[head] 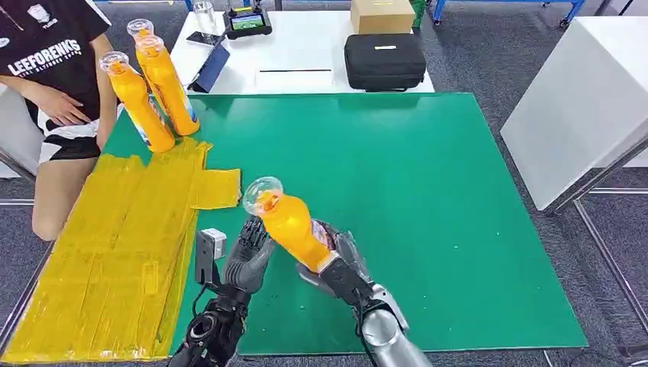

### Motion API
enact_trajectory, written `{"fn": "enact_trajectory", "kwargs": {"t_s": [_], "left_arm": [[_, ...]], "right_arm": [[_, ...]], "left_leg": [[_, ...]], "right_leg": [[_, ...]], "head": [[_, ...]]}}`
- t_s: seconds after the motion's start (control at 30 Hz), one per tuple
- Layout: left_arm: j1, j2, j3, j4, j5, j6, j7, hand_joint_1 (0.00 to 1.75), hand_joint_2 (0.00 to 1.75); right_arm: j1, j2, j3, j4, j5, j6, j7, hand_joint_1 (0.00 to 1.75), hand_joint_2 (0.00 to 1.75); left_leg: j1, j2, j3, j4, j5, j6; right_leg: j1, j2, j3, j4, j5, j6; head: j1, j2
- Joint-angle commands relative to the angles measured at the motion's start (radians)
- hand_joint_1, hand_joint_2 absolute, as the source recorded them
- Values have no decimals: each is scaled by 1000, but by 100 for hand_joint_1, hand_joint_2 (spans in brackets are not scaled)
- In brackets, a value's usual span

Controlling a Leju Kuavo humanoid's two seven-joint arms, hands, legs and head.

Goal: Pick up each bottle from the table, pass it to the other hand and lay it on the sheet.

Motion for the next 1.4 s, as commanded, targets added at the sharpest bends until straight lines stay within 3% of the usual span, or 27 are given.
{"fn": "enact_trajectory", "kwargs": {"t_s": [0.03,0.5,0.73,0.83,1.13,1.4], "left_arm": [[-37,25,-30,67,-12,19,-3,0,175],[-58,30,-35,94,-25,58,-21,0,175],[-32,42,-27,96,-21,75,-34,0,175],[-15,40,-29,81,-19,75,-37,0,175],[-7,26,-31,61,-40,87,-21,0,175],[-11,27,-37,58,-46,84,-14,0,175]], "right_arm": [[-68,-6,74,130,-22,5,-6,175,175],[-125,5,88,227,-83,-26,-22,175,175],[-123,-30,-64,108,-191,-152,-40,175,175],[-114,-46,-125,71,-209,-156,-22,175,175],[-125,-22,-163,97,-203,-206,-9,175,175],[-139,-15,-140,131,-183,-180,17,175,175]], "left_leg": [[1,0,3,-1,-1,-3],[2,1,7,0,-3,-5],[1,0,6,0,-3,-5],[1,-2,5,0,-2,-4],[0,0,4,0,-2,-4],[0,1,2,0,-1,-3]], "right_leg": [[1,-1,4,-1,-1,0],[1,-2,7,0,-3,0],[1,-3,6,0,-3,0],[0,-4,6,0,-3,0],[0,-2,3,0,-2,0],[0,-1,2,0,-1,0]], "head": [[0,0],[0,0],[0,0],[0,0],[0,0],[0,0]]}}
